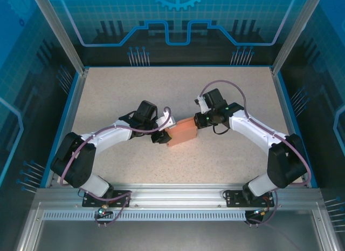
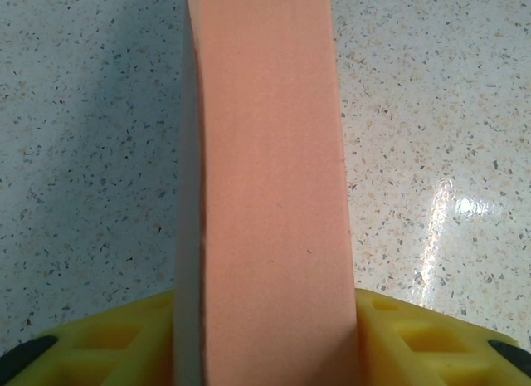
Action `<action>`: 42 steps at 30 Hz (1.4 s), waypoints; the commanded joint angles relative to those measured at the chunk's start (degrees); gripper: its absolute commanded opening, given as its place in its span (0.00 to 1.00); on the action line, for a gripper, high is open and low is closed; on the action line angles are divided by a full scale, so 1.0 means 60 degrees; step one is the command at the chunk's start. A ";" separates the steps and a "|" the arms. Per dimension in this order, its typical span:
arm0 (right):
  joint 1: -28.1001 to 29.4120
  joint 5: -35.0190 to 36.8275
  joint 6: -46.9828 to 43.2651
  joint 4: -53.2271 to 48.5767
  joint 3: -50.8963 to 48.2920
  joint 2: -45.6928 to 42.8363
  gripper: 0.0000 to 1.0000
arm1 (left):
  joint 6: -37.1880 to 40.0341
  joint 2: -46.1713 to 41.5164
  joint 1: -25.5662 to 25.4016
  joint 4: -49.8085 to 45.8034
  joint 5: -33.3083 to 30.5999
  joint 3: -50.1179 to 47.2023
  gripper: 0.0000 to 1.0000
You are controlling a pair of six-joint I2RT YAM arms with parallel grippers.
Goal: Fold the paper box
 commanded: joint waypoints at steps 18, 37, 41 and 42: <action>0.0309 0.0812 0.0186 0.0661 -0.0950 -0.0686 0.05 | -0.0465 0.0228 -0.0055 0.0588 -0.0532 0.0355 0.50; 0.0370 0.1648 0.0676 0.1675 -0.1498 -0.0865 0.05 | -0.0469 0.0847 -0.0038 0.0825 -0.0758 0.1223 0.66; 0.0444 0.1704 0.0742 0.1745 -0.1506 -0.0813 0.05 | -0.0701 0.0633 -0.0035 0.1095 -0.0944 0.0991 0.72; 0.0459 0.1714 0.0749 0.1732 -0.1499 -0.0812 0.05 | -0.0797 0.0523 -0.0044 0.1164 -0.0963 0.0928 0.73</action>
